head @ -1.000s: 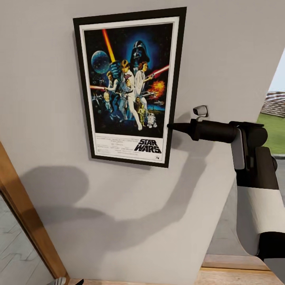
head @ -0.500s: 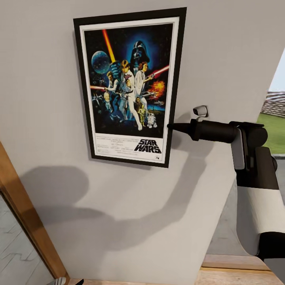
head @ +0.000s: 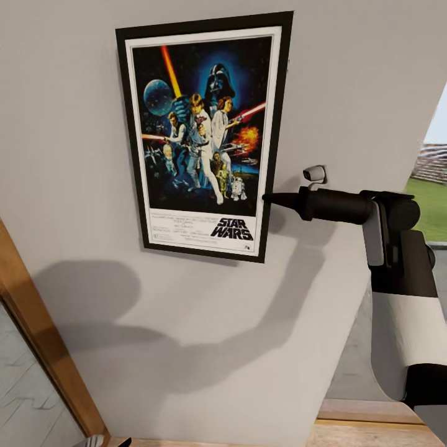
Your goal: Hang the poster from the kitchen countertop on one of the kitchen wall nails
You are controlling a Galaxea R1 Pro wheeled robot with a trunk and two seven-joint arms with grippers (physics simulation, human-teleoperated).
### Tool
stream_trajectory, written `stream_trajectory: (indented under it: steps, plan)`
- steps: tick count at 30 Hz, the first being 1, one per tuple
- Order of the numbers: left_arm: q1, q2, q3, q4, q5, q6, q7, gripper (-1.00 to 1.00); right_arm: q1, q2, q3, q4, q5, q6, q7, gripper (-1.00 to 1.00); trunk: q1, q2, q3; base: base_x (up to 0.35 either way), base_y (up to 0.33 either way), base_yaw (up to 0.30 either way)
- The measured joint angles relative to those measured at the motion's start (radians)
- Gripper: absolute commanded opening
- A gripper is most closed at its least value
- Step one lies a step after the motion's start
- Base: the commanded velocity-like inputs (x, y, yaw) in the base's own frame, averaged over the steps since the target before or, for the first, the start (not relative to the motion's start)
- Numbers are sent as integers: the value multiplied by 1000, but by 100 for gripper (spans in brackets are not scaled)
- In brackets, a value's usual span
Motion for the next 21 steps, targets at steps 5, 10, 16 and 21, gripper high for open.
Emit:
stream_trajectory:
  steps: [5,10,16,21]
  plan:
    - [0,0,0,0,0,0,-1,100,0,0,0,0,0,0,0,-100,0,0,0,0,47,0]
    - [0,1,0,1,0,0,-17,100,1,0,0,0,0,0,0,-100,0,0,0,0,119,0]
    - [0,1,0,3,0,0,-19,100,1,0,0,0,0,-1,0,-100,0,0,0,0,150,0]
    - [0,1,0,3,0,0,-19,100,1,0,1,0,0,-1,0,-100,0,0,0,0,169,0]
